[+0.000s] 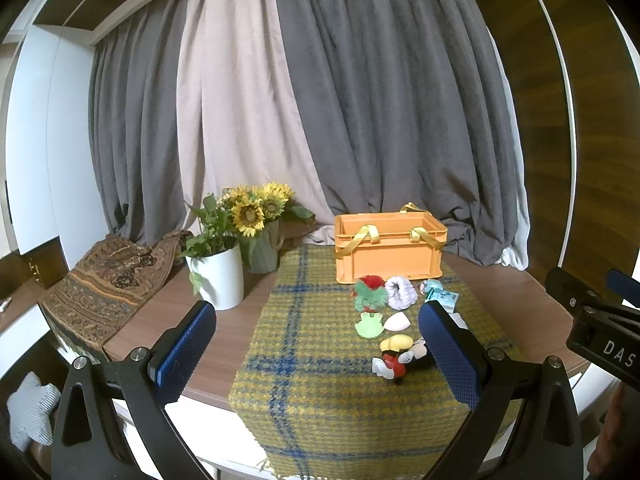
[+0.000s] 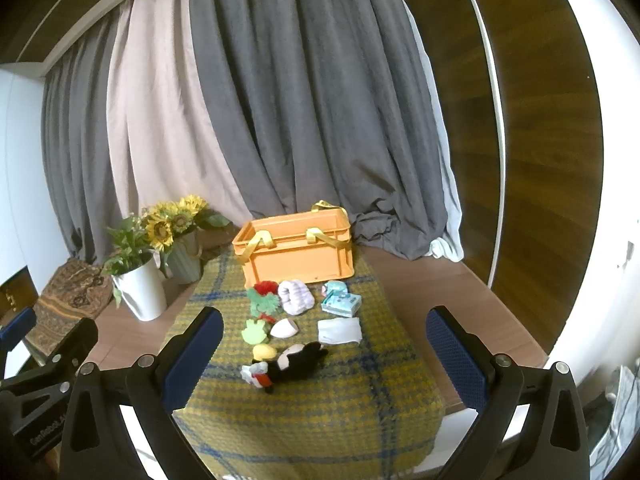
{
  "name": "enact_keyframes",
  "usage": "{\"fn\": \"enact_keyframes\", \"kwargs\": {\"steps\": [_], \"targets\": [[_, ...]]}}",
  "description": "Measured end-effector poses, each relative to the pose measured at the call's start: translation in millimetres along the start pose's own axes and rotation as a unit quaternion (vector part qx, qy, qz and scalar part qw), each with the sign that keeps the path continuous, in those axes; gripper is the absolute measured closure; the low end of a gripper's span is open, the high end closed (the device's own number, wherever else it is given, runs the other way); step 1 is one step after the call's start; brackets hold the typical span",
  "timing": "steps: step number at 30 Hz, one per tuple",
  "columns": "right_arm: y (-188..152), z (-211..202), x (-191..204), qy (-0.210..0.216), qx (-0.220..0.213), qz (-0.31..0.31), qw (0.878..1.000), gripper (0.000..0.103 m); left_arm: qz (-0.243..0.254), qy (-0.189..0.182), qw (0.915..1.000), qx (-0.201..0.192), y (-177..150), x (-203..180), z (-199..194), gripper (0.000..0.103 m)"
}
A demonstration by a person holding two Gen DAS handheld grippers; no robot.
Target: Organize soft objects
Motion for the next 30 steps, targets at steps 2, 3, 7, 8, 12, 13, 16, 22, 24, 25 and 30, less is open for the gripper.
{"fn": "enact_keyframes", "kwargs": {"steps": [2,3,7,8,12,13,16,22,24,25,30], "targets": [[-0.4,-0.8,1.1,0.0,0.0,-0.001,1.0,0.0,-0.002,-0.002,1.0,0.002,-0.9,0.1,0.4,0.0],[0.0,-1.5,1.8,0.001,-0.001,-0.002,1.0,0.0,-0.003,-0.001,1.0,0.001,-0.9,0.4,0.0,0.0],[0.7,-1.2,1.9,0.001,-0.002,-0.002,1.0,0.0,-0.001,0.0,1.0,-0.001,0.5,1.9,-1.2,0.0],[0.3,-1.5,2.0,0.001,-0.002,-0.002,1.0,0.0,-0.001,0.0,1.0,-0.002,0.4,1.9,-1.2,0.0],[0.1,-1.7,2.2,0.0,-0.002,-0.002,1.0,0.0,-0.002,-0.001,1.0,-0.002,-0.4,1.5,-1.0,0.0],[0.2,-1.8,2.4,0.0,-0.002,-0.002,1.0,0.0,-0.002,-0.001,1.0,-0.001,-0.5,1.3,-0.8,0.0],[0.0,-2.0,2.3,0.0,-0.003,-0.002,1.0,0.0,-0.002,0.0,1.0,-0.001,0.0,1.8,-0.9,0.0],[0.2,-2.3,2.0,0.0,-0.004,-0.003,1.0,0.0,-0.002,-0.001,1.0,0.0,0.9,3.1,-0.9,0.0],[0.0,-2.1,2.3,-0.001,-0.004,-0.003,1.0,0.0,-0.002,-0.002,1.0,0.0,0.5,3.3,-1.1,0.0],[0.0,-2.1,2.0,-0.001,-0.005,-0.003,1.0,0.0,-0.001,-0.001,1.0,-0.001,0.6,3.6,-1.4,0.0],[2.2,-3.3,2.1,-0.001,-0.006,-0.003,1.0,0.0,-0.002,-0.001,1.0,-0.001,2.9,5.2,0.2,0.0]]}}
Point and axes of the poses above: each gripper's, at about its wrist camera, not at the fingertips, and z roughly the way its jaws point, x to its left, y to its top, the point moved 8 cm from there along z, roughly the way its jaws point, and after that the axes turned 11 degrees about -y, right-handed, at the moved point
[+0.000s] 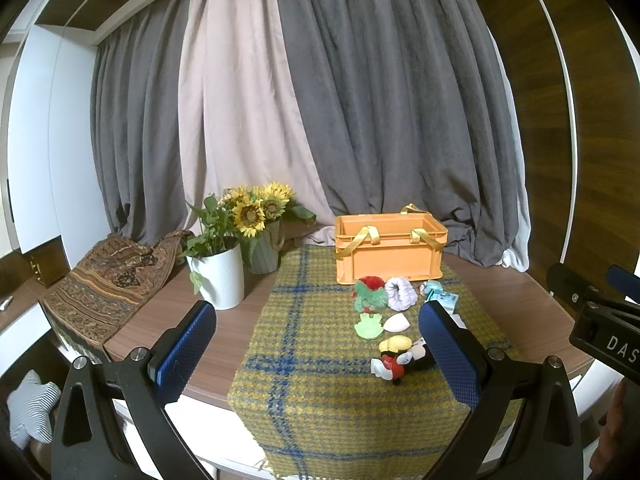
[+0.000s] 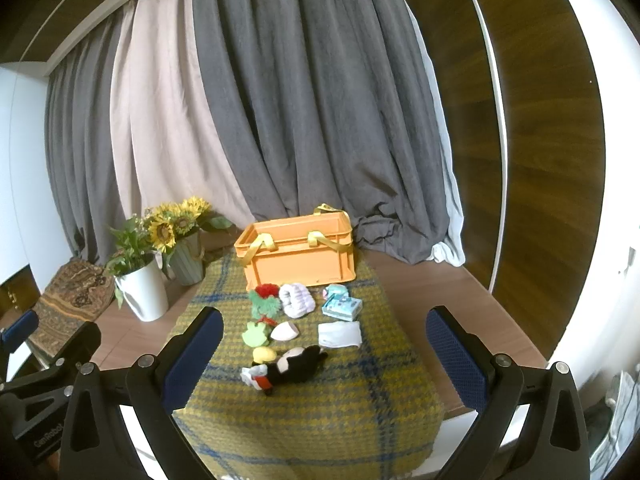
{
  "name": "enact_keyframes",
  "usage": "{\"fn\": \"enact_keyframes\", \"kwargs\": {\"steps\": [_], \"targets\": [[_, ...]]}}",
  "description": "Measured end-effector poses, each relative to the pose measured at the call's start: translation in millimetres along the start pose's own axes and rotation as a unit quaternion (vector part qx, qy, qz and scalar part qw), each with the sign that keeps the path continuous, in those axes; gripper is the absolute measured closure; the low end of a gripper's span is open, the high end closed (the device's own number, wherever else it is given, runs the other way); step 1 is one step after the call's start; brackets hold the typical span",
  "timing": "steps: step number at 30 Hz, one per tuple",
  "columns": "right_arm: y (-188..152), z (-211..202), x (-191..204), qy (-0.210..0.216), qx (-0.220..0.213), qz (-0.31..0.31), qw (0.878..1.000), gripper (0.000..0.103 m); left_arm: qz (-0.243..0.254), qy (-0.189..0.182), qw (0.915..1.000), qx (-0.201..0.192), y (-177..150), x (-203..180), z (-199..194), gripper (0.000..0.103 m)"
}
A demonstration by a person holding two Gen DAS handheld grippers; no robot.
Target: Organize soft objects
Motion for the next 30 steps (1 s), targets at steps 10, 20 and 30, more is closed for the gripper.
{"fn": "enact_keyframes", "kwargs": {"steps": [10,20,30], "targets": [[-1.3,0.6,0.2,0.0,0.0,0.0,1.0,0.0,0.001,0.0,1.0,-0.001,-1.4,-0.7,-0.7,0.0],[-0.5,0.2,0.4,-0.001,-0.001,0.0,1.0,0.0,0.001,0.0,1.0,-0.001,-1.9,-1.0,-0.6,0.0],[-1.3,0.6,1.3,0.002,0.0,0.0,1.0,0.0,0.001,0.0,1.0,0.0,-1.7,1.7,1.1,0.0]]}}
Point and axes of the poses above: each gripper's, at about its wrist camera, not at the fingertips, and z roughly the way its jaws point, x to its left, y to its top, the point moved 8 cm from there along z, roughly the way its jaws point, and after that the axes turned 11 degrees about -y, right-handed, at the moved point
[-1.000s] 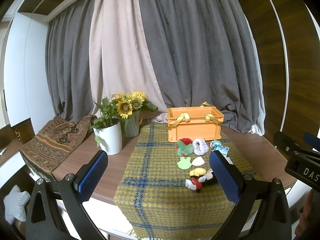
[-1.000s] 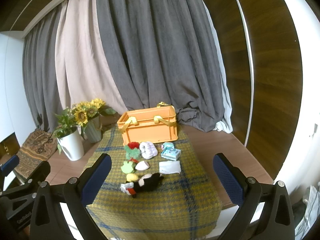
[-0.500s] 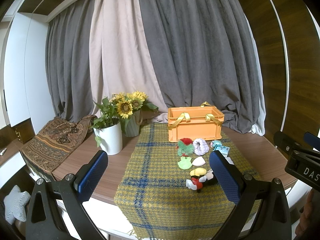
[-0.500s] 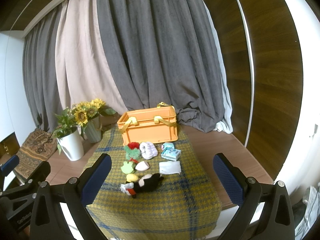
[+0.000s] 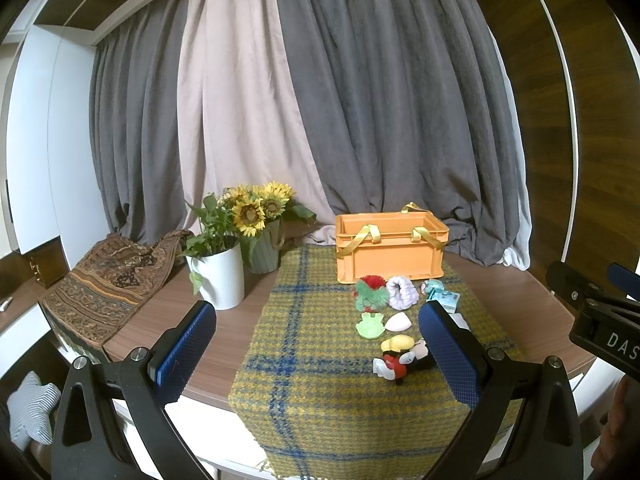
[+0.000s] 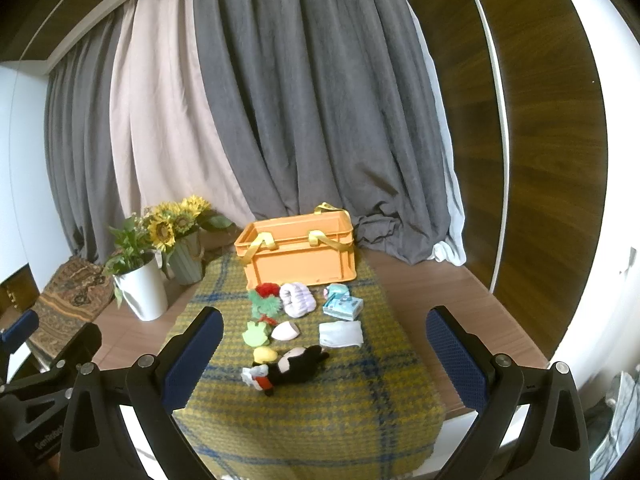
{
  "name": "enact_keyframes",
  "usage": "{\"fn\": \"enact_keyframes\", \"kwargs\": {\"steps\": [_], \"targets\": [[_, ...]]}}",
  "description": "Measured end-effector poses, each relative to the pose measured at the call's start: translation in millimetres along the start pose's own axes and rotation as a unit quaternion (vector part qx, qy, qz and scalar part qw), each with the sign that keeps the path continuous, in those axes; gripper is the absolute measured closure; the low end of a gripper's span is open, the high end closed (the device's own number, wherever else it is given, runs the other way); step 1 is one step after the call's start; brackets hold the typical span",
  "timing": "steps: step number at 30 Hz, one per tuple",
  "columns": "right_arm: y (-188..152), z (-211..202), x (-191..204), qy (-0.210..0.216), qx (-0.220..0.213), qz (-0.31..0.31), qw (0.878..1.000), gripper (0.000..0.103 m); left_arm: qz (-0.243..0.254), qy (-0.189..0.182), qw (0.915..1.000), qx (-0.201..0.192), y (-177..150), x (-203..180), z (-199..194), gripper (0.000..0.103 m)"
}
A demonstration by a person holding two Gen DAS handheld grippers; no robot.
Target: Organize soft objects
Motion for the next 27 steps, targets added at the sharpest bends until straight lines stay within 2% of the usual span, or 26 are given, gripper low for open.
{"fn": "enact_keyframes", "kwargs": {"steps": [6,12,23,27], "targets": [[3,5,4,0.003,0.007,0.002,1.0,0.0,-0.002,-0.006,0.9999,0.009,-1,4,7,0.0],[-2,20,11,-0.001,0.019,0.013,1.0,0.0,0.006,-0.022,0.9996,0.016,1,6,32,0.0],[-11,78,36,-0.045,0.056,0.054,0.996,0.0,0.053,-0.075,0.9945,0.05,8,24,116,0.0],[-20,102,46,-0.069,0.079,0.067,0.992,0.001,0.061,-0.112,0.9892,0.073,5,28,155,0.0]]}}
Point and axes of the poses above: each gripper's, at about its wrist camera, not at the fingertips, and z roughly the way its jaws point, x to its left, y to its top, the point moved 8 cm from there along z, roughly the way its jaws point, and after that the axes turned 11 degrees about -y, right-handed, at the moved point
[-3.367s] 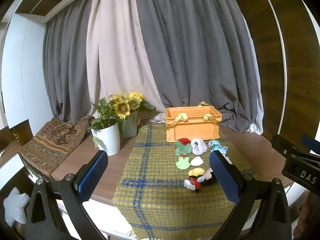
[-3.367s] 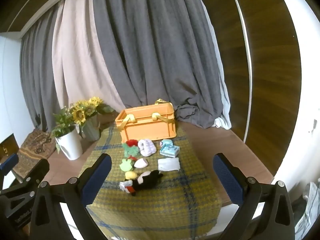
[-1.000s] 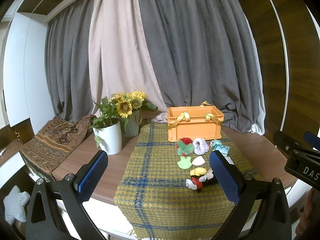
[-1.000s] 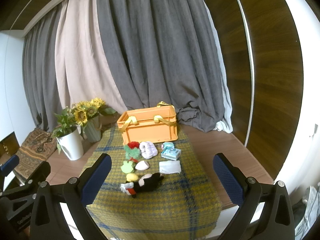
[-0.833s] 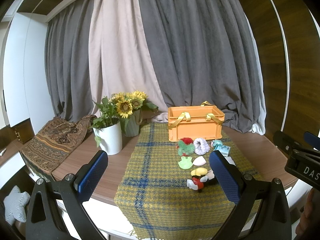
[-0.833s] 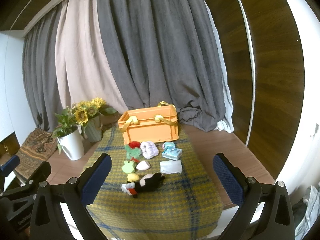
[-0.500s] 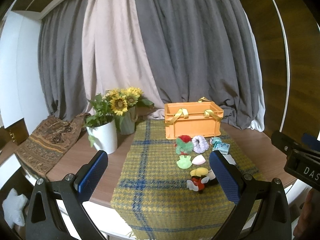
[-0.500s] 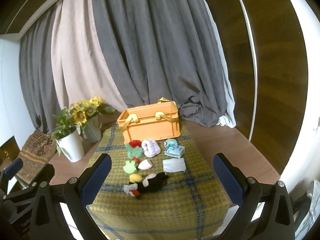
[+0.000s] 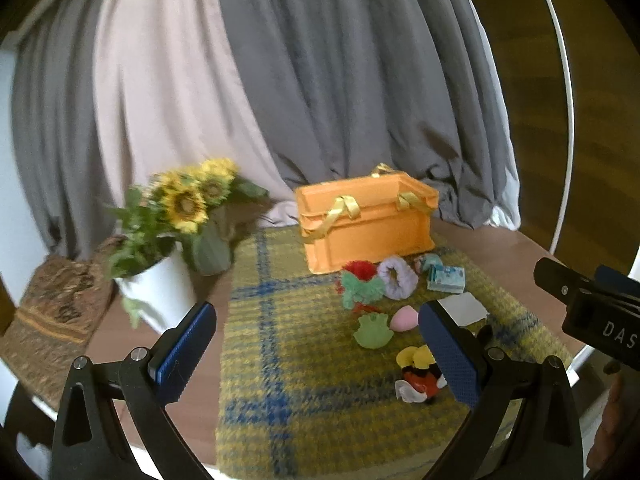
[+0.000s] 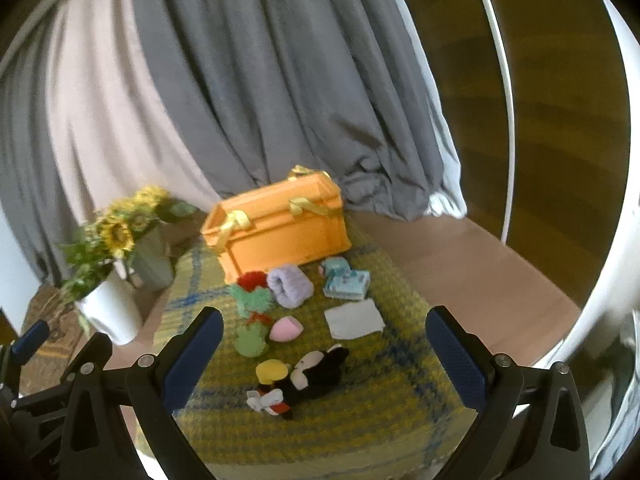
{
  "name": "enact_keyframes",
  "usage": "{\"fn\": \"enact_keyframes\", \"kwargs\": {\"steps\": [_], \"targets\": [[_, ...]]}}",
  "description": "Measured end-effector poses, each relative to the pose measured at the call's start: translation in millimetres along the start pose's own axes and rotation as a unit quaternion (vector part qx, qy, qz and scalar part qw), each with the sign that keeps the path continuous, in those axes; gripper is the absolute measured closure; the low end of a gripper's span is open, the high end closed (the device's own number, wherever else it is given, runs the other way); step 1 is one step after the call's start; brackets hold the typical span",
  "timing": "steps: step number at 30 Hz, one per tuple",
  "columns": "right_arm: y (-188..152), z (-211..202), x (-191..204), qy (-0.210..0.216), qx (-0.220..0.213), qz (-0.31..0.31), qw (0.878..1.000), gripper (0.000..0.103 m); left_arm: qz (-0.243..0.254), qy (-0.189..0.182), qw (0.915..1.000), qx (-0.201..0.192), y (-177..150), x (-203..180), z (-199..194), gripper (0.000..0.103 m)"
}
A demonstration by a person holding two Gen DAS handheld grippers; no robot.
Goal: Organize soft objects
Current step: 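Grasp the Mickey Mouse plush with the right tool while the left tool approaches the green frog sponge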
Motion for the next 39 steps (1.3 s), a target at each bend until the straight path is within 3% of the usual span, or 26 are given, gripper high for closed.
{"fn": "enact_keyframes", "kwargs": {"steps": [9,18,23,32,39], "targets": [[-17,49,17,-0.045,0.048,0.048,0.997,0.003,0.032,-0.094,0.9941,0.045,-8,7,77,0.0],[-45,88,20,-0.097,0.101,0.112,0.984,0.012,0.034,-0.18,0.9786,0.095,-25,2,145,0.007],[-59,105,15,-0.12,0.122,0.139,0.975,0.02,0.033,-0.2,0.972,0.119,-39,-4,173,0.011],[-94,138,11,-0.116,0.183,0.213,0.953,0.034,0.028,-0.209,0.9637,0.164,-66,-16,212,0.02],[-107,148,14,-0.11,0.199,0.233,0.945,0.034,0.023,-0.209,0.9597,0.187,-79,-23,231,0.03]]}}
Point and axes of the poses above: each gripper's, at about its wrist camera, not at the fingertips, and z roughly the way its jaws point, x to its left, y to its top, the point moved 8 cm from there along z, roughly the way its jaws point, and after that the axes turned 11 degrees about -y, right-handed, at the moved point
